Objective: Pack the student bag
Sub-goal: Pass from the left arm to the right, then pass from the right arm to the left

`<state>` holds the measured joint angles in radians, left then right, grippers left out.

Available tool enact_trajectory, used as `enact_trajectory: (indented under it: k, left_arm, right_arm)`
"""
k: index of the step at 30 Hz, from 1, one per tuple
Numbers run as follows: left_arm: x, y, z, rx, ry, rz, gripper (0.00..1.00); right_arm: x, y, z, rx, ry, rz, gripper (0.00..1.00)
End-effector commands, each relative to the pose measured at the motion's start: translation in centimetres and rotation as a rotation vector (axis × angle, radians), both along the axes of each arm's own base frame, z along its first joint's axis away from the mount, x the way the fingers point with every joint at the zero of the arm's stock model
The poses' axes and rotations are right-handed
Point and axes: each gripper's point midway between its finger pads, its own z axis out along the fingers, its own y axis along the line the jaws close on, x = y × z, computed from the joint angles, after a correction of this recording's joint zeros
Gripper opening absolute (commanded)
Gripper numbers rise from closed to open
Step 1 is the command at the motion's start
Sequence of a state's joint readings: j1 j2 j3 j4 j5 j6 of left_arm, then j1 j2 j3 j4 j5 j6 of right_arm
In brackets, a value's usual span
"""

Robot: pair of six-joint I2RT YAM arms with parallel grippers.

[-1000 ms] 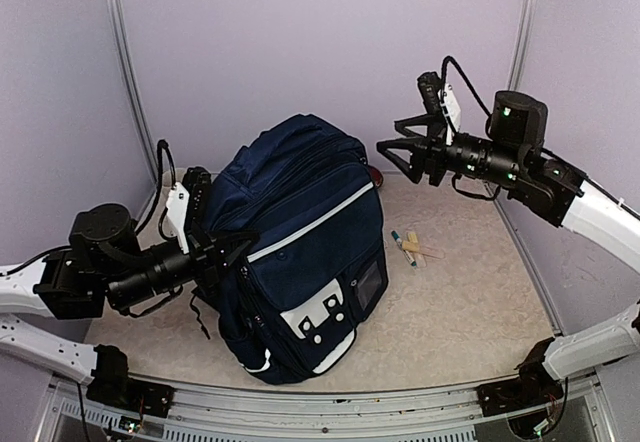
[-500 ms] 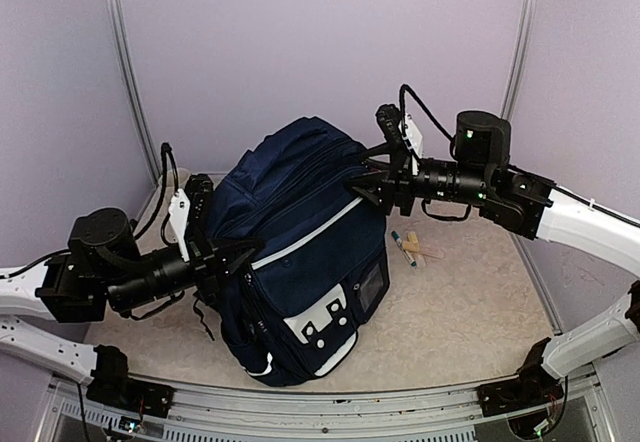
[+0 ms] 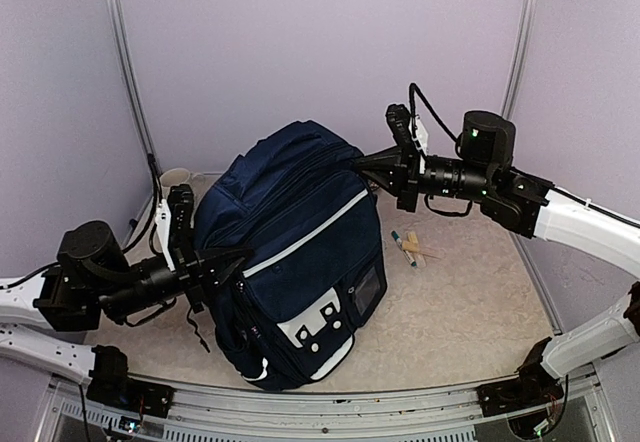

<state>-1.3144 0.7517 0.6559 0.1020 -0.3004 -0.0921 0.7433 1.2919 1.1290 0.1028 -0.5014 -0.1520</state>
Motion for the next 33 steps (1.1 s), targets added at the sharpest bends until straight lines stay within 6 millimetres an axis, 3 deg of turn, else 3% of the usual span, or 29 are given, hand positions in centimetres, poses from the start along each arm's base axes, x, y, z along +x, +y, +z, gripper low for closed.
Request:
enact_trajectory:
  k: [1,9,13,16,19,23,27,30,33]
  left_arm:
    - [-1.3,0.7,0.9,-0.090,0.006,-0.055,0.43]
    - [-2.2,1.8,-0.6,-0.094,0.064,-0.097,0.78]
    - [-2.6,2.0,-1.5,-0.091,0.085,-0.114,0.80]
    - [-2.0,1.4,-3.3,-0.036,0.111,-0.083,0.79]
    - [-1.9,0.7,-4.4,0.026,0.134,-0.087,0.57]
    - [-3.1,0.6,-3.6,-0.008,0.120,-0.158,0.01]
    - [-3.5,0.7,-2.1,-0.070,0.119,-0.185,0.00]
    - [-3.1,0.3,-0.5,-0.081,0.108,-0.155,0.00]
    - [-1.3,0.2,1.7,-0.074,0.097,-0.033,0.00]
  right_arm:
    - [-1.1,0.2,-3.6,-0.073,0.067,0.111,0.00]
    - [-0.1,-1.2,-4.8,-0.075,0.094,0.119,0.00]
    - [0.2,-1.6,-5.1,-0.069,0.108,0.123,0.00]
    - [0.1,-1.4,-4.8,-0.064,0.115,0.146,0.00]
    - [0.1,-1.6,-4.6,-0.066,0.108,0.144,0.00]
    - [0.8,-2.3,-4.7,-0.068,0.109,0.106,0.00]
    - [2.6,-3.0,-4.6,-0.096,0.141,-0.010,0.00]
    - [5.1,-5.0,-3.5,-0.121,0.122,-0.211,0.37]
    - [5.3,-7.5,-0.8,-0.102,0.031,-0.345,0.45]
